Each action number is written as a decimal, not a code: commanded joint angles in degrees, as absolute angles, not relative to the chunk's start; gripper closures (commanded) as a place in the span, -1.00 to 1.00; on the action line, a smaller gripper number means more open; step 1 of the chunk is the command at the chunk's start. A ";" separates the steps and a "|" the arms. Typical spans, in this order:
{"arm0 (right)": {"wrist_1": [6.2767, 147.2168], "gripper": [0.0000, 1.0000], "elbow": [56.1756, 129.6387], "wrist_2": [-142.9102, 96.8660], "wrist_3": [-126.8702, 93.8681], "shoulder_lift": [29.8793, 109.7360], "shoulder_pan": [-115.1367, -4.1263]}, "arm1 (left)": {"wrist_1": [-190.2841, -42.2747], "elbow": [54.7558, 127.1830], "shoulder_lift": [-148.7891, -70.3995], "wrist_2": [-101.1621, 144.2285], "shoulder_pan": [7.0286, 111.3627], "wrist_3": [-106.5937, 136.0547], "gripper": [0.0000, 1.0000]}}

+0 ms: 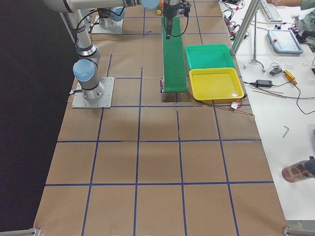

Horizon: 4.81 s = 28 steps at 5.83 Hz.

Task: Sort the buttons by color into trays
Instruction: 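Reach the left gripper to the pile and grasp an orange cylinder, then carry the orange cylinder onto the belt and release it with left gripper, then grasp a green-capped button with the left gripper while right moves over belt, then place the green-capped button on the belt with the left gripper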

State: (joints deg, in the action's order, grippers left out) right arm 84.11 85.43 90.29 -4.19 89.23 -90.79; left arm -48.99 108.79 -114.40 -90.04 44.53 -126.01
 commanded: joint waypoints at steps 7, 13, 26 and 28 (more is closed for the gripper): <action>84.11 -1.00 85.43 90.35 -4.13 89.21 -90.79 | -67.68 99.93 -104.59 -89.65 73.60 -107.38 1.00; 84.90 -1.00 87.27 89.83 16.06 88.95 -90.88 | -58.36 109.60 -104.41 -89.65 82.45 -94.84 -0.96; 104.59 -1.00 98.88 89.65 80.16 87.98 -100.28 | -51.42 113.20 -110.75 -90.17 63.54 -114.45 0.99; 104.50 -1.00 99.40 90.00 80.07 87.98 -100.28 | -59.44 109.97 -105.15 -90.09 67.82 -107.19 1.00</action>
State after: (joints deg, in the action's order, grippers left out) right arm 104.52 99.21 89.72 80.09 87.95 -100.28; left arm -54.92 111.73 -107.97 -90.10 65.27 -111.06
